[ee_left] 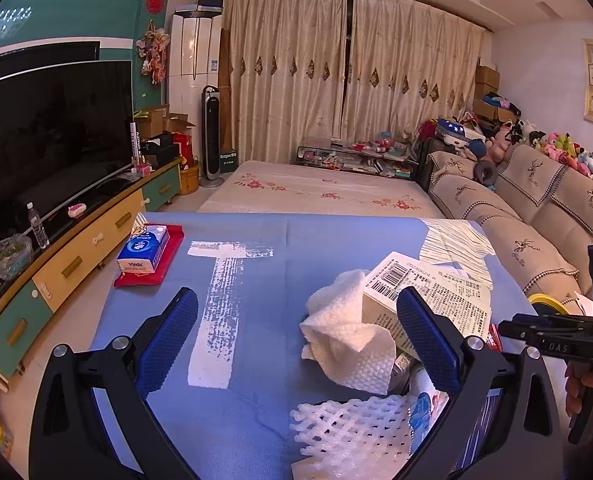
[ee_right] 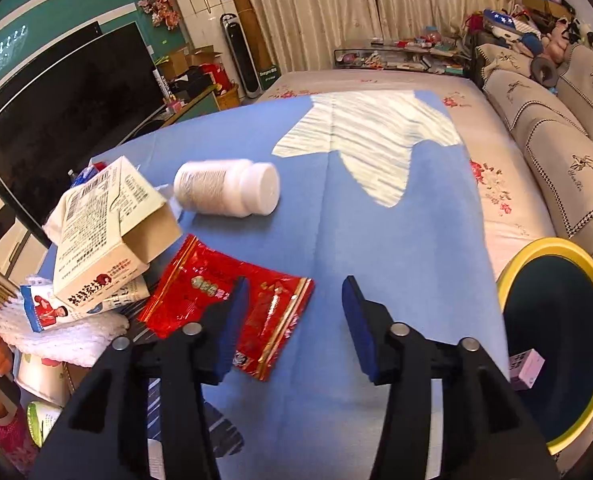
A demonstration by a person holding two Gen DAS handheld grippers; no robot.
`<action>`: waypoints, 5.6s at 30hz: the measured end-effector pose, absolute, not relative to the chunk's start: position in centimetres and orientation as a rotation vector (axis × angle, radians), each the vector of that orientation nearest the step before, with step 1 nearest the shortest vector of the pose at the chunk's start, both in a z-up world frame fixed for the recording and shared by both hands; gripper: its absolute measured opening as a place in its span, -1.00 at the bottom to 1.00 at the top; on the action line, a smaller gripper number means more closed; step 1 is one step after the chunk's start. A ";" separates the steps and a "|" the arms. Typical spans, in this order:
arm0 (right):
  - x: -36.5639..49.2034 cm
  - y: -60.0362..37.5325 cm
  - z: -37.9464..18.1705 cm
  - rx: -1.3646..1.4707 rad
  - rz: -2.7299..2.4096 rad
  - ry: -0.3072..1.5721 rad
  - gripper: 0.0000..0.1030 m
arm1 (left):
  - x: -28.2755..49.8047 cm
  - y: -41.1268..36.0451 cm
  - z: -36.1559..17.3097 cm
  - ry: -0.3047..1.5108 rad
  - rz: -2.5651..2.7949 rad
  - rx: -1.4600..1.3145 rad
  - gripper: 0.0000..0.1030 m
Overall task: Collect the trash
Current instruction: 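Grasp the red snack packet with the right gripper, then carry the red packet to the yellow bin and open the right gripper, then grasp the coconut water bottle with the left gripper and lift it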
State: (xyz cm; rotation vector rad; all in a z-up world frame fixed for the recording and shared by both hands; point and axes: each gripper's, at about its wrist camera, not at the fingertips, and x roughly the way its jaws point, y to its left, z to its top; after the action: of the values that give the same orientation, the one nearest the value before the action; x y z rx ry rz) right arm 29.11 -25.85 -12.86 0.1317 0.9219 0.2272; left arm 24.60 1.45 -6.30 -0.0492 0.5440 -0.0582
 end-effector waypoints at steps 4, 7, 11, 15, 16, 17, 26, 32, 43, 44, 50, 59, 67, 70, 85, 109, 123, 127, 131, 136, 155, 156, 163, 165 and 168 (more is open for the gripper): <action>29.5 -24.5 -13.8 0.081 0.196 0.952 0.00 | 24.5 1.4 -6.4 0.547 -0.061 -0.058 0.90; 29.4 -23.2 -14.4 0.026 0.183 0.954 0.03 | 24.5 1.3 -6.4 0.548 -0.065 -0.061 0.90; 29.1 -22.3 -14.5 -0.041 0.144 0.924 -0.61 | 24.6 1.2 -6.6 0.555 -0.074 -0.061 0.90; 28.9 -22.8 -14.4 -0.022 0.164 0.922 -1.00 | 24.5 1.0 -6.5 0.554 -0.077 -0.060 0.90; 28.8 -23.1 -14.3 -0.007 0.175 0.921 -1.00 | 24.5 1.0 -6.6 0.553 -0.077 -0.061 0.90; 28.6 -23.2 -14.3 -0.003 0.177 0.916 -1.00 | 24.4 1.1 -6.6 0.552 -0.076 -0.062 0.90; 26.8 -25.7 -11.6 0.040 0.165 0.837 -1.00 | 24.3 1.2 -6.6 0.548 -0.077 -0.067 0.90; 25.0 -28.0 -9.2 0.068 0.132 0.774 -1.00 | 24.3 1.3 -6.5 0.545 -0.081 -0.069 0.90; 22.3 -31.9 -5.3 0.105 0.073 0.674 -1.00 | 23.3 0.8 -5.1 0.516 -0.097 -0.067 0.90; 22.1 -32.2 -5.0 0.108 0.071 0.664 -1.00 | 23.1 0.8 -4.9 0.512 -0.097 -0.066 0.90; 20.9 -33.2 -3.4 0.110 0.072 0.624 -1.00 | 22.2 -0.1 -3.8 0.498 -0.106 -0.037 0.90; 20.2 -36.7 -2.7 0.140 0.010 0.590 -1.00 | 20.5 -2.0 -2.0 0.480 -0.143 -0.014 0.90; 20.0 -41.2 -3.6 0.166 -0.069 0.597 -1.00 | 19.1 -4.2 -0.4 0.468 -0.180 0.002 0.90; 20.4 -42.8 -4.8 0.177 -0.098 0.621 -1.00 | 18.8 -5.4 -0.2 0.474 -0.188 0.019 0.90; 23.4 -48.7 -12.2 0.242 -0.207 0.753 -0.99 | 19.6 -9.3 -0.6 0.524 -0.235 0.075 0.90; 22.3 -47.7 -13.0 0.258 -0.174 0.764 -0.57 | 16.9 -8.5 -2.5 0.633 -0.425 0.092 0.90; 21.3 -46.2 -13.0 0.261 -0.143 0.770 -0.48 | 11.7 -11.8 -8.0 0.780 -0.712 0.398 0.90; 21.2 -46.0 -13.1 0.262 -0.137 0.772 -0.48 | 12.3 -11.7 -9.3 0.831 -0.710 0.411 0.88; 21.1 -46.0 -13.2 0.266 -0.135 0.775 -0.47 | 12.7 -11.5 -10.4 0.889 -0.735 0.401 0.70; 21.2 -46.3 -13.4 0.271 -0.135 0.775 -0.46 | 12.5 -11.3 -10.7 0.929 -0.748 0.360 0.59; 20.9 -46.8 -14.2 0.297 -0.117 0.784 -0.45 | 14.2 -12.7 -13.9 1.077 -0.518 0.305 -0.01; 20.8 -46.8 -14.3 0.298 -0.115 0.783 -0.45 | 14.1 -12.8 -13.8 1.069 -0.519 0.312 -0.01; 20.2 -47.1 -13.9 0.306 -0.111 0.764 -0.45 | 13.2 -14.9 -10.9 0.982 -0.579 0.342 -0.01; 19.8 -47.3 -13.5 0.306 -0.118 0.751 -0.45 | 13.5 -15.9 -9.9 0.955 -0.600 0.353 -0.01; 18.8 -47.9 -12.8 0.306 -0.140 0.724 -0.45 | 14.2 -18.1 -8.5 0.913 -0.649 0.370 -0.01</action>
State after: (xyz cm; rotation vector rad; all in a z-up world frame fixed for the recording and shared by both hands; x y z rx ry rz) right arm 18.83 -47.92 -12.84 0.3057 0.7244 -0.1401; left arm 14.25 -18.15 -8.48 0.3698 0.9128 -0.6495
